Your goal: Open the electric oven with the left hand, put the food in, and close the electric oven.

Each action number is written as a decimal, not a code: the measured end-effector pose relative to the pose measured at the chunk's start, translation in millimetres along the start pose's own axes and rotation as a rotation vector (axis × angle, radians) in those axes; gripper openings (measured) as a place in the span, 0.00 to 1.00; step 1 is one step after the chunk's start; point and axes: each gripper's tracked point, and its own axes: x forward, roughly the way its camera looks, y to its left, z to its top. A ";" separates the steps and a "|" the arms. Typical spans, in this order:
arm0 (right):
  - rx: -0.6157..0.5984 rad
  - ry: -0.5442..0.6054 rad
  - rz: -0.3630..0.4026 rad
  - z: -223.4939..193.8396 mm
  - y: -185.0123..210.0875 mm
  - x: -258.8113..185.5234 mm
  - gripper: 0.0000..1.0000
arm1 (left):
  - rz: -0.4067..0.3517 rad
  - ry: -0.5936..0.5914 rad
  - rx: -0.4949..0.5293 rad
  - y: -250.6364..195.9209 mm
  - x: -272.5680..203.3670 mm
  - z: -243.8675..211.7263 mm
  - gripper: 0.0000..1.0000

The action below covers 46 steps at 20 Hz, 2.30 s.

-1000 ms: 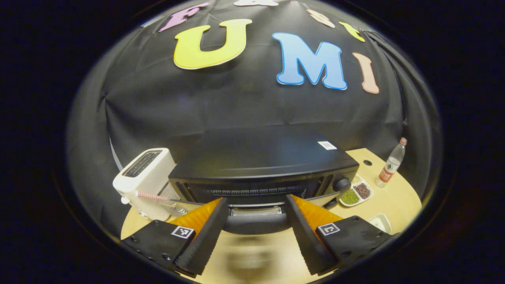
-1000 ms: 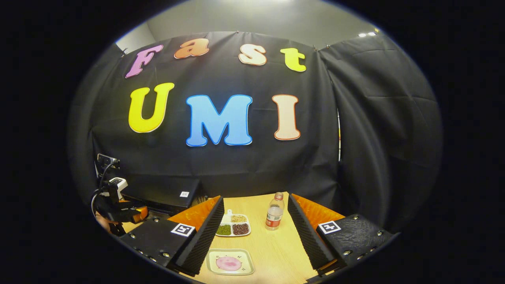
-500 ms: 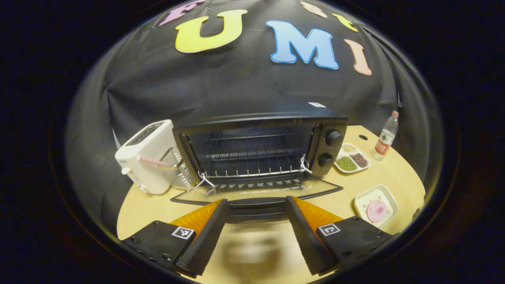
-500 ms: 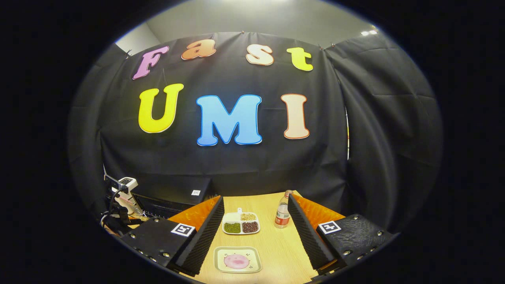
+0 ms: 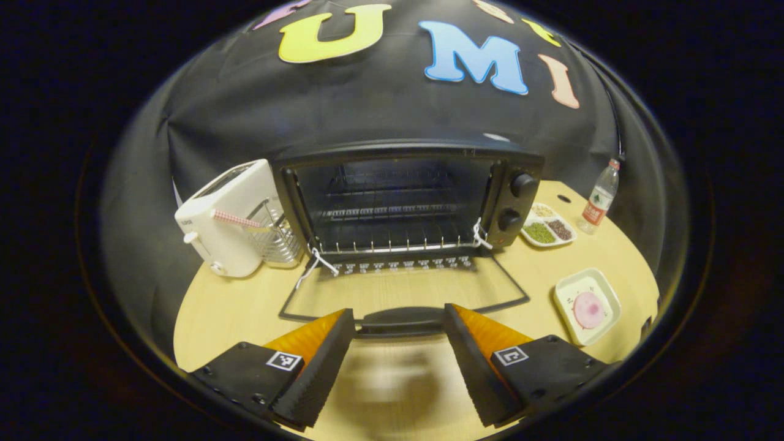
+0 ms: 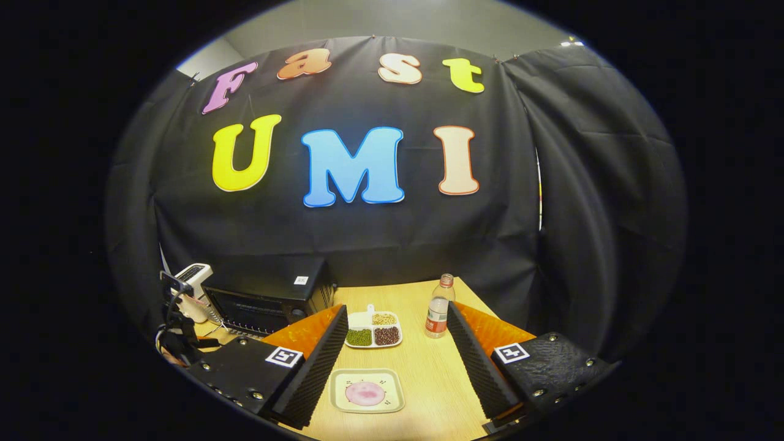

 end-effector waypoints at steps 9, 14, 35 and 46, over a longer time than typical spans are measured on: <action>0.097 0.444 0.119 -110.1 -4.9 48.7 0.98 | -0.051 -0.425 -0.032 -20.3 -121.8 158.2 0.96; 0.143 0.700 0.130 -179.4 -20.6 70.2 0.98 | -0.057 -0.579 -0.096 -20.1 -193.3 211.2 0.91; -0.093 1.125 0.156 -288.6 -14.1 117.4 0.69 | 0.109 -0.478 -0.211 49.6 -219.6 141.2 0.98; 0.405 1.166 0.298 -295.2 -6.5 96.7 0.00 | 0.080 -0.495 -0.168 47.0 -226.0 150.1 0.93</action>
